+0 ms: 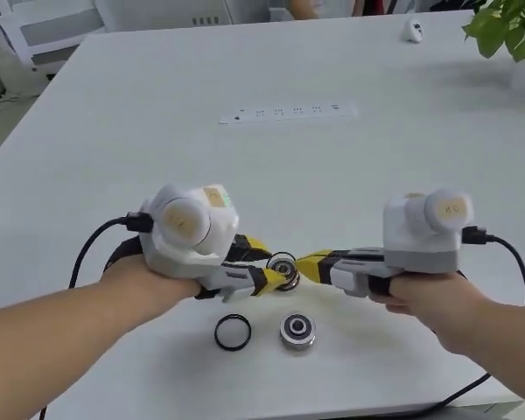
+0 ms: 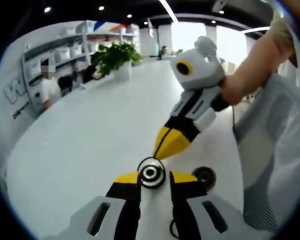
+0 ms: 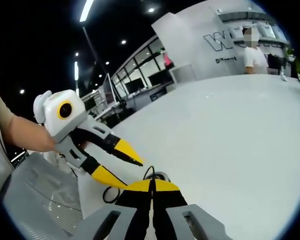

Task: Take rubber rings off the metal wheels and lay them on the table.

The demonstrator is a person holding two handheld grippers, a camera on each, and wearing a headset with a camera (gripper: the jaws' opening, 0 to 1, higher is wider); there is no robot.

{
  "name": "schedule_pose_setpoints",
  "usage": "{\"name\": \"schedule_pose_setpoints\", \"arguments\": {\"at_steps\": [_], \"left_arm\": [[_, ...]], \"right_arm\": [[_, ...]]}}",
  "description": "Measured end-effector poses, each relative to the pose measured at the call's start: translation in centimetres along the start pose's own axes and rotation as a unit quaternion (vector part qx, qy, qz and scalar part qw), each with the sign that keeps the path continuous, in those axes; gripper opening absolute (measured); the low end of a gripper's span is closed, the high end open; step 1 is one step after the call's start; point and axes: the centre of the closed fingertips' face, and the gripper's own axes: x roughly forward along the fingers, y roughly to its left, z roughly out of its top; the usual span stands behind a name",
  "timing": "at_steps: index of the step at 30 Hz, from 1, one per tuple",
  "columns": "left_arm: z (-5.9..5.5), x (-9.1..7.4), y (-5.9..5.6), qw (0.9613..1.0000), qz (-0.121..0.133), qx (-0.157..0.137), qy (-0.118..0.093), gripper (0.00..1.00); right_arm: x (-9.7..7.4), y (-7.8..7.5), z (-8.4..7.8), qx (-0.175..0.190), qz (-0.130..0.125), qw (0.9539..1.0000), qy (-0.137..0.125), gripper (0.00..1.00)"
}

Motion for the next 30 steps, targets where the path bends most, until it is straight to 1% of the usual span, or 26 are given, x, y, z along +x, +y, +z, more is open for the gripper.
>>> {"name": "schedule_pose_setpoints", "arguments": {"at_steps": [2, 5, 8, 15, 20, 25, 30], "left_arm": [[0.1, -0.4, -0.2, 1.0, -0.003, 0.002, -0.003, 0.25], [0.4, -0.8, -0.1, 0.9999, -0.003, -0.003, -0.01, 0.27], [0.6, -1.2, -0.2, 0.9999, -0.002, -0.004, -0.014, 0.3], [0.7, -2.3, -0.1, 0.9995, 0.0, -0.023, -0.023, 0.34], [0.3, -3.2, -0.2, 0.9994, 0.0, -0.026, -0.023, 0.36], [-0.1, -4.1, -0.4, 0.9993, -0.001, -0.029, -0.024, 0.38], [-0.3, -5.0, -0.9, 0.9991, -0.003, -0.034, -0.026, 0.41]], "right_arm": [[-0.1, 0.2, 0.1, 0.0, 0.002, 1.0, -0.001, 0.0], [-0.2, 0.6, 0.3, 0.0, 0.004, 1.0, -0.002, 0.0], [-0.3, 0.6, 0.5, 0.0, 0.004, 1.0, -0.003, 0.0], [-0.4, 1.1, 0.7, -0.002, 0.008, 1.0, -0.003, 0.0], [-0.5, 1.4, 0.9, -0.002, 0.011, 0.9999, -0.006, 0.0], [-0.5, 2.0, 1.2, -0.005, 0.019, 0.9998, -0.006, 0.0], [-0.4, 2.6, 1.4, -0.008, 0.025, 0.9996, -0.006, 0.0]]}}
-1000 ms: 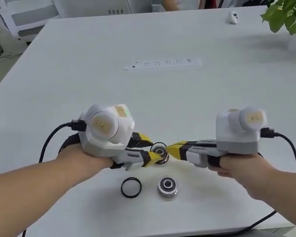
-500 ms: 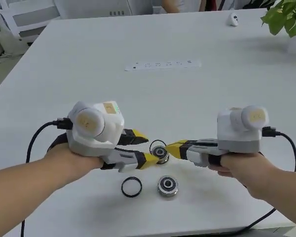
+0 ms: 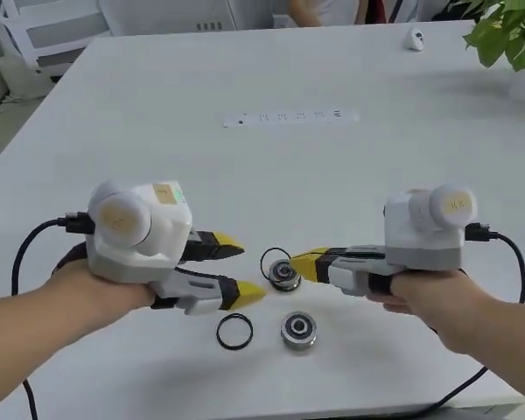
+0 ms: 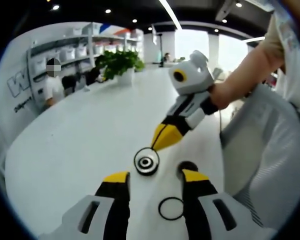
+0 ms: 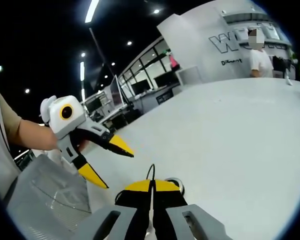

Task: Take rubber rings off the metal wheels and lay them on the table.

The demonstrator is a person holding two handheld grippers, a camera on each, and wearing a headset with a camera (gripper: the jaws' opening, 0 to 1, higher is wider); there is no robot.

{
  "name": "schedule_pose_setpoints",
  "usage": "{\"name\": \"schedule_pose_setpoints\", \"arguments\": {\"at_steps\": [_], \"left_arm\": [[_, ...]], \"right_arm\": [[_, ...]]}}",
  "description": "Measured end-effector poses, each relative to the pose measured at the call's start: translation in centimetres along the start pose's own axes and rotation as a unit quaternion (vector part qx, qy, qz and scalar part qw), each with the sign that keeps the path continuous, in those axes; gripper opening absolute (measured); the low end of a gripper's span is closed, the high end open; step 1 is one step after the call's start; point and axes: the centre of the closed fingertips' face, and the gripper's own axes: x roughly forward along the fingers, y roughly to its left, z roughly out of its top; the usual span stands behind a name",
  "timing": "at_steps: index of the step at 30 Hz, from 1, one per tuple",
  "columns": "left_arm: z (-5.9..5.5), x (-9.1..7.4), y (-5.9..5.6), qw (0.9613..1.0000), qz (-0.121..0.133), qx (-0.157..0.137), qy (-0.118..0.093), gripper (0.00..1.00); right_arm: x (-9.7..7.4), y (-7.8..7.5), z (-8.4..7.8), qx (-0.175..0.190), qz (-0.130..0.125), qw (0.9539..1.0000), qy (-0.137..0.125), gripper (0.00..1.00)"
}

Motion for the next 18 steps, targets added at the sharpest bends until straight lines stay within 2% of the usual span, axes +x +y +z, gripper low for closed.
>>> {"name": "schedule_pose_setpoints", "arguments": {"at_steps": [8, 13, 18], "left_arm": [[-0.3, -1.5, -0.5, 1.0, 0.001, -0.009, -0.004, 0.45], [-1.2, -2.3, -0.7, 1.0, -0.002, -0.007, 0.004, 0.5], [-1.6, -3.0, -0.7, 0.9999, 0.0, -0.013, 0.004, 0.52]], "right_arm": [[0.2, 1.1, 0.2, -0.005, 0.013, 0.9999, 0.004, 0.0], [0.4, 1.7, 0.2, -0.007, 0.023, 0.9997, 0.007, 0.0], [0.5, 2.0, -0.1, -0.011, 0.032, 0.9993, 0.014, 0.0]]}}
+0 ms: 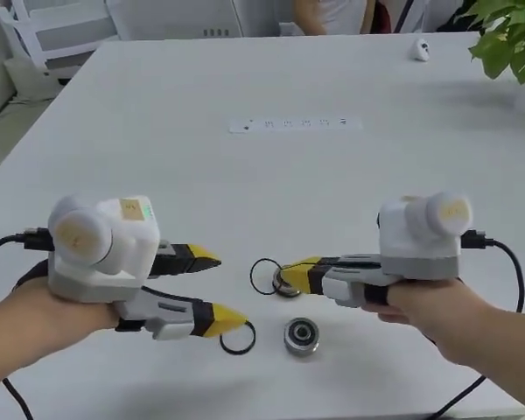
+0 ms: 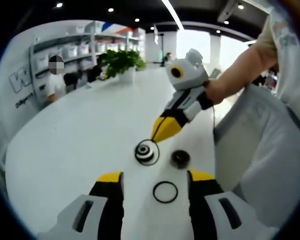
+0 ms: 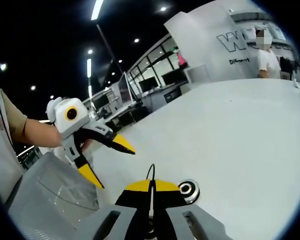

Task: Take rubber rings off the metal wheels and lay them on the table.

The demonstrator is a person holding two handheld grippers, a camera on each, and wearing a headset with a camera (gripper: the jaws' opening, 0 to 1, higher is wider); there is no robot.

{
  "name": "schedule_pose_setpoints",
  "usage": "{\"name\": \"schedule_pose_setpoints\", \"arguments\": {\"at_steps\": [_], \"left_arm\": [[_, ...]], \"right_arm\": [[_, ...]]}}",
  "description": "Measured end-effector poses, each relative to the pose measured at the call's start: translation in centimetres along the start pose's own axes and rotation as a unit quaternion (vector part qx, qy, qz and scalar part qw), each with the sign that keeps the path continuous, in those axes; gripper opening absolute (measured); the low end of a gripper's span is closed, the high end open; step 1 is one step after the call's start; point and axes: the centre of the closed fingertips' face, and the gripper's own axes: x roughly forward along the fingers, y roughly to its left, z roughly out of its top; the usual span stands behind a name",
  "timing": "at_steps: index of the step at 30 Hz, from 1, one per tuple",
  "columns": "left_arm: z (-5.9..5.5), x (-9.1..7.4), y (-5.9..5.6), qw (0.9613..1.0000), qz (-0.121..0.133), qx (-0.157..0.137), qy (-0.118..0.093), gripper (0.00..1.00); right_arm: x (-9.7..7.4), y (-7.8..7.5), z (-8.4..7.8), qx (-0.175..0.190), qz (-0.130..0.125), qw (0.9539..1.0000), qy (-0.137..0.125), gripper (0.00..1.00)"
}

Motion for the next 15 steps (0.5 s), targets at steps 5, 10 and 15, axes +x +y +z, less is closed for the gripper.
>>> {"name": "schedule_pose_setpoints", "arguments": {"at_steps": [5, 10, 15], "left_arm": [[-0.3, -0.4, -0.5, 1.0, -0.005, 0.004, 0.005, 0.56], [-0.4, -1.0, -1.0, 0.9999, -0.009, 0.007, 0.005, 0.6], [-0.7, -1.5, -1.3, 0.9999, -0.009, 0.01, 0.008, 0.63]], "right_arm": [[0.2, 0.2, -0.1, -0.002, 0.006, 1.0, 0.005, 0.0], [0.5, 0.7, -0.3, -0.004, 0.014, 0.9998, 0.01, 0.0], [0.8, 1.2, -0.5, -0.004, 0.021, 0.9996, 0.015, 0.0]]}}
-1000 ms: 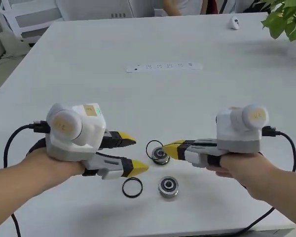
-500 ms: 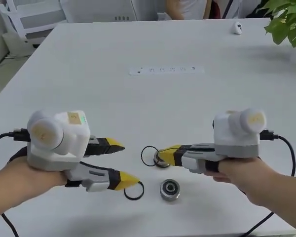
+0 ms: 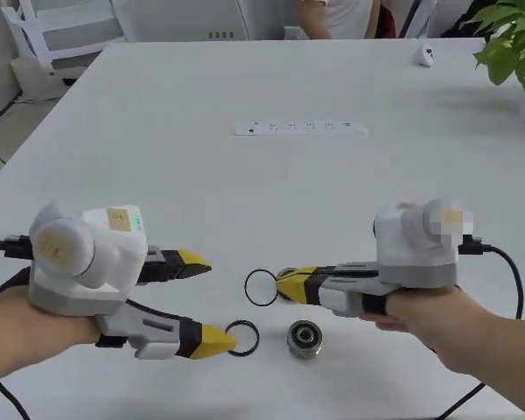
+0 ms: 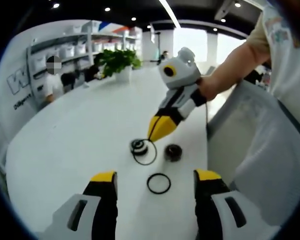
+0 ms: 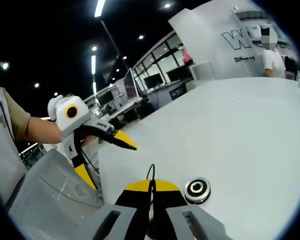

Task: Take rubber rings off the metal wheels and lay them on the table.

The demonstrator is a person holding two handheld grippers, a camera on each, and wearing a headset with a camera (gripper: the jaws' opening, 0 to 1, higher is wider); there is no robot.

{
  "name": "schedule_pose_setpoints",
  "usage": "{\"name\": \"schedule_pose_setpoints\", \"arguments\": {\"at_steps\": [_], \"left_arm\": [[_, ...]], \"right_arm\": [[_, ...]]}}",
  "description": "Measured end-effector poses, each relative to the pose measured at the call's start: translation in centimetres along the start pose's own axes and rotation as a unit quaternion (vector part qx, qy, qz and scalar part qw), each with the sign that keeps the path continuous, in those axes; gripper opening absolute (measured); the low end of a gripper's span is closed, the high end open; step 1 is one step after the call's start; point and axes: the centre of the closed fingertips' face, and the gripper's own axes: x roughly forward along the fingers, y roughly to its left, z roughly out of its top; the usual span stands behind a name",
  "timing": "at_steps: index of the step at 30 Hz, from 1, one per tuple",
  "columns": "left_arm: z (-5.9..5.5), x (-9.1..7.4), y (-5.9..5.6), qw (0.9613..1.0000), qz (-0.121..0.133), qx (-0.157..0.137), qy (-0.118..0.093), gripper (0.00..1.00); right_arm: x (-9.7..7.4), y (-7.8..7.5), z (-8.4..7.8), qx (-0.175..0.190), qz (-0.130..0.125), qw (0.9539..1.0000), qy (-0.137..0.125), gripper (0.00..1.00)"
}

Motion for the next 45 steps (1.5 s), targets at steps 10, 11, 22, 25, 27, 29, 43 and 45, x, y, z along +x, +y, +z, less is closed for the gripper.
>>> {"name": "schedule_pose_setpoints", "arguments": {"at_steps": [10, 11, 22, 25, 27, 29, 43, 45], "left_arm": [[-0.5, -1.1, -0.2, 1.0, 0.005, -0.008, -0.002, 0.7], [-0.6, -1.2, -0.2, 0.9999, 0.005, -0.009, -0.002, 0.71], [-1.4, -2.5, -0.3, 0.9998, 0.013, -0.018, 0.0, 0.72], [-1.5, -2.7, -0.1, 0.9996, 0.017, -0.022, -0.002, 0.72], [-1.6, -2.9, 0.0, 0.9995, 0.022, -0.021, -0.003, 0.73], [-1.6, -3.0, 0.0, 0.9995, 0.023, -0.023, -0.004, 0.73], [-2.2, -3.8, 0.0, 0.9991, 0.029, -0.031, -0.003, 0.73], [-2.3, -3.8, 0.0, 0.9991, 0.029, -0.032, -0.002, 0.73]], "right_arm": [[0.7, 1.2, -0.7, -0.002, 0.018, 0.9997, 0.016, 0.0], [0.8, 1.3, -0.7, -0.001, 0.02, 0.9996, 0.018, 0.0], [1.9, 2.4, -1.7, -0.001, 0.038, 0.9985, 0.039, 0.0], [2.2, 2.8, -2.3, 0.0, 0.044, 0.9979, 0.048, 0.0], [2.4, 2.9, -2.5, 0.001, 0.048, 0.9974, 0.053, 0.0], [2.5, 3.0, -2.8, 0.002, 0.049, 0.9971, 0.058, 0.0], [3.1, 2.7, -4.0, 0.012, 0.048, 0.9958, 0.077, 0.0], [3.1, 2.7, -4.2, 0.011, 0.046, 0.9957, 0.08, 0.0]]}}
